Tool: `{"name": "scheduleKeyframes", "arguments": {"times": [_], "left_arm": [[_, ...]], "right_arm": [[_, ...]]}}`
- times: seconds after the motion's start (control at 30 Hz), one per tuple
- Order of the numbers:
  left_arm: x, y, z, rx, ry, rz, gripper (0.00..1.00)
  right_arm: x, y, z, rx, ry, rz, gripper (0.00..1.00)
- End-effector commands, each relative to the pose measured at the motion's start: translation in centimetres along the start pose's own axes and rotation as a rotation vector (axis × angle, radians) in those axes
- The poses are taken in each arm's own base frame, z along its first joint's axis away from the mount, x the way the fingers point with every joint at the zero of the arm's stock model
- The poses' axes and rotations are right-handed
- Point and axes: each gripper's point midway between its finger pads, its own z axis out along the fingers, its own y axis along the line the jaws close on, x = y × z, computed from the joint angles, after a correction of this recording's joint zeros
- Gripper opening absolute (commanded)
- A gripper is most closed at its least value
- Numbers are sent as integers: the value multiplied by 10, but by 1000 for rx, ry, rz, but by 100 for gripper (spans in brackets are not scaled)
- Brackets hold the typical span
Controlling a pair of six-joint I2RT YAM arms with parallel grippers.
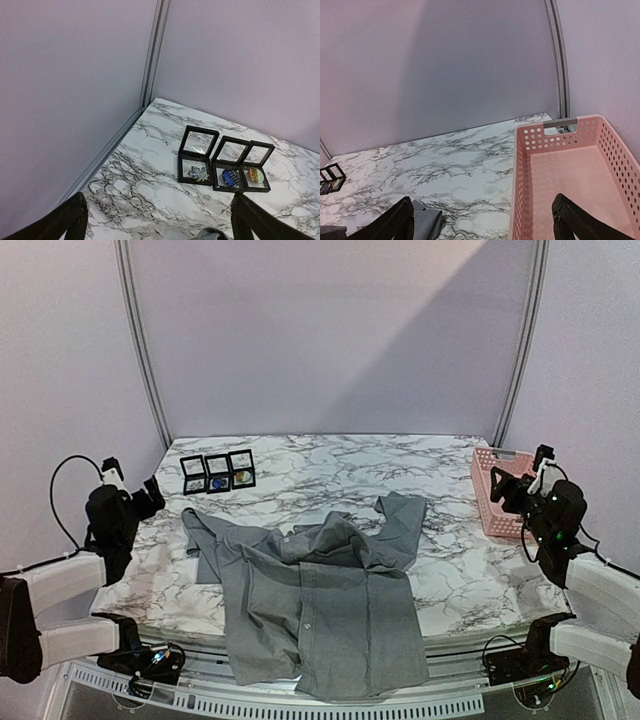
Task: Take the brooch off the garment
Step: Reset both arms
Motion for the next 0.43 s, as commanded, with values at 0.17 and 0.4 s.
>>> {"name": "scheduleKeyframes", "arguments": {"times": [0.17, 0.4], "left_arm": [[3, 7, -11, -8, -67, -27, 100], [1, 9, -11, -27, -74, -18, 100]], "right_arm": [[-8, -11, -12, 33, -127, -7, 95], [-2, -18, -14, 63, -128, -20, 96]]}}
